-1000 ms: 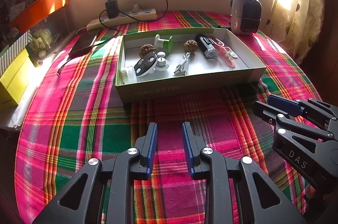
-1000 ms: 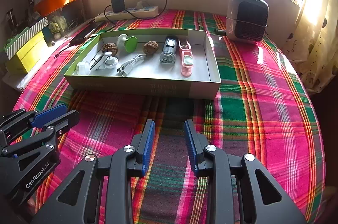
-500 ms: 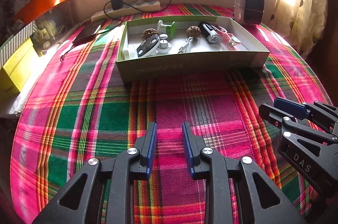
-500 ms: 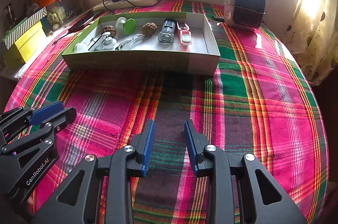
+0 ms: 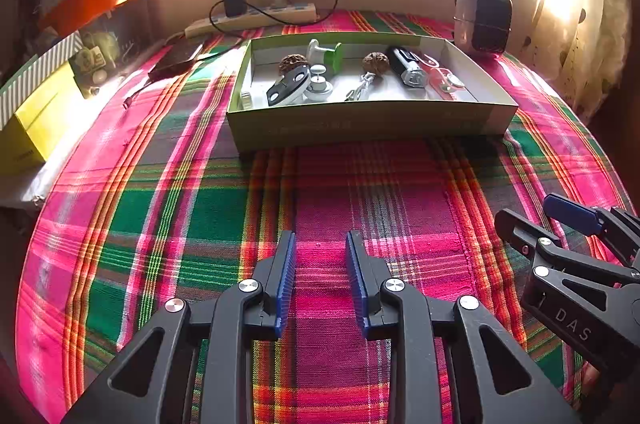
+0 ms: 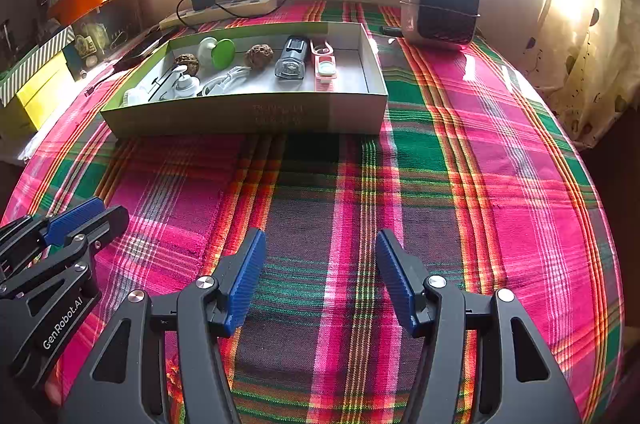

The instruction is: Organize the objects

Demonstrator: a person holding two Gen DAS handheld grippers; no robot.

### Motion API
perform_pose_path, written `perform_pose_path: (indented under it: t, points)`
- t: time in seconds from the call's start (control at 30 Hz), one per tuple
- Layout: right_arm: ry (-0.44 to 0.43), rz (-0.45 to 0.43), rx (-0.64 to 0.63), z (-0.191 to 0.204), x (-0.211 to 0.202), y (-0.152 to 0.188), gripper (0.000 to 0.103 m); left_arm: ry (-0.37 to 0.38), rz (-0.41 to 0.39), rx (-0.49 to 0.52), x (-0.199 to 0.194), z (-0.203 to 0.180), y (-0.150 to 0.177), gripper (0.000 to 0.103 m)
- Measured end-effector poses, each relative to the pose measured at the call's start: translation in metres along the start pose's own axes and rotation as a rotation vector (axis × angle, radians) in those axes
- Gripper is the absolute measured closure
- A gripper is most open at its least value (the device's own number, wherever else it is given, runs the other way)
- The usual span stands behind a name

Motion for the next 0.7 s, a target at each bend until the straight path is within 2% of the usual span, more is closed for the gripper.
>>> perform_pose_path:
  t: [0.7]
  points:
    - [0.000, 0.000, 0.000, 0.0001, 0.0003, -0.0002, 0.043, -0.001, 0.000, 0.001, -0.0004, -0.0003, 0.0002, 0.079]
Point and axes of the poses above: each gripper's, at about its wrist camera, not at the fingertips, and x roughly the way its jaws point, z to its left, y to its underside, the point moved 2 cm from there along x, roughly the way its jaws point, and after that the axes turned 8 degrees about x, right-handed, at the moved point
